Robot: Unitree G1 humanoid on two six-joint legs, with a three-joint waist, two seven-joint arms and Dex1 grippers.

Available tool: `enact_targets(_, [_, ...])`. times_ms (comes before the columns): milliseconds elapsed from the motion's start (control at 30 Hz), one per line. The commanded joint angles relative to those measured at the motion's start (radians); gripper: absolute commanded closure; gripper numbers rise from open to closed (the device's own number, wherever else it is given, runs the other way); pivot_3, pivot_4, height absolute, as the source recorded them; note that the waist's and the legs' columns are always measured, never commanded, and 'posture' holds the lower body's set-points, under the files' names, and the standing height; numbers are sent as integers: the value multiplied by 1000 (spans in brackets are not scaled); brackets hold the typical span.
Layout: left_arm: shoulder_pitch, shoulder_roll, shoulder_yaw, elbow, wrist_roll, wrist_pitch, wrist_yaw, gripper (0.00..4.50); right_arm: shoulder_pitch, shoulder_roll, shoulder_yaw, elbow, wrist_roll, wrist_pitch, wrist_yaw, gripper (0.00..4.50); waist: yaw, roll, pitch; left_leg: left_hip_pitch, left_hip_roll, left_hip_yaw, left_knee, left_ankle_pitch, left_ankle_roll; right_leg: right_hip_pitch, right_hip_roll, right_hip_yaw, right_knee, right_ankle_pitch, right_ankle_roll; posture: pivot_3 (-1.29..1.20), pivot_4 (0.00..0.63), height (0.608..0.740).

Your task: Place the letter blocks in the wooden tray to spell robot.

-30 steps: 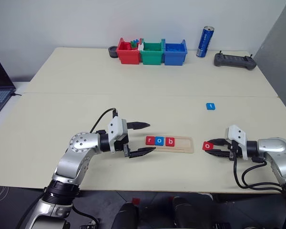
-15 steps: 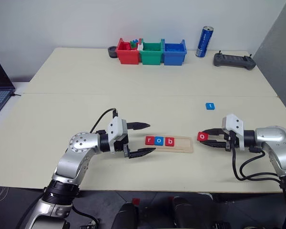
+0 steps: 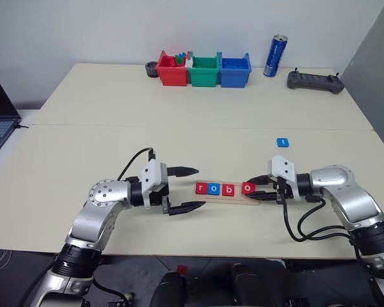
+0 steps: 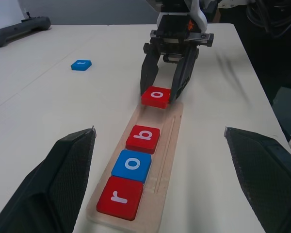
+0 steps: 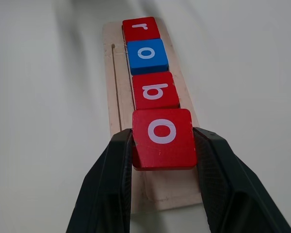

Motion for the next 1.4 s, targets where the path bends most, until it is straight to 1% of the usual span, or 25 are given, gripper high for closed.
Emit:
enact_targets(33, [-1, 10, 24, -45, -15, -2, 8, 0, -27, 2, 4, 11, -19, -30, 2, 3053, 0, 0, 0, 0, 0, 0, 0, 0, 0, 0, 0, 0, 0, 0, 0, 0, 150, 740])
enact_targets(333, [-6, 12, 25, -42, -12, -2, 13, 0, -68, 29, 22, 81, -54, -75, 10, 3053, -2, 0, 0, 0, 0, 0, 0, 0, 0, -1, 0, 0, 1, 0, 0, 0, 150, 740])
enact_targets(1000, [-2, 22, 22, -40, -9, -14, 3, 0, -60, 30, 31, 84, -67, -77, 33, 3053, -2, 0, 0, 1, 0, 0, 1, 0, 0, -1, 0, 1, 4, 0, 0, 0, 150, 740])
enact_targets(1067, [0, 22, 21, -42, -10, -13, 3, 0, -59, 29, 31, 83, -68, -76, 33, 2300, -2, 0, 0, 1, 0, 0, 1, 0, 0, -1, 0, 1, 4, 0, 0, 0, 150, 740])
enact_targets(1267, [-1, 22, 20, -40, -8, -14, 4, 0, -67, 28, 27, 81, -59, -64, 42, 263, -2, 0, 0, 1, 0, 0, 1, 0, 0, -1, 0, 1, 5, 0, 0, 0, 150, 740])
enact_targets(1300, [-1, 22, 20, -40, -8, -14, 5, 0, -70, 29, 23, 81, -56, -62, 42, 24, -2, 0, 0, 1, 0, 0, 1, 0, 0, -1, 0, 1, 5, 0, 0, 0, 150, 740])
enact_targets(1400, [1, 21, 19, -42, -8, -13, 6, 0, -78, 21, 8, 68, -42, -44, 45, 24, -2, 0, 0, 1, 0, 0, 1, 0, 0, -1, 0, 1, 5, 0, 0, 0, 150, 740])
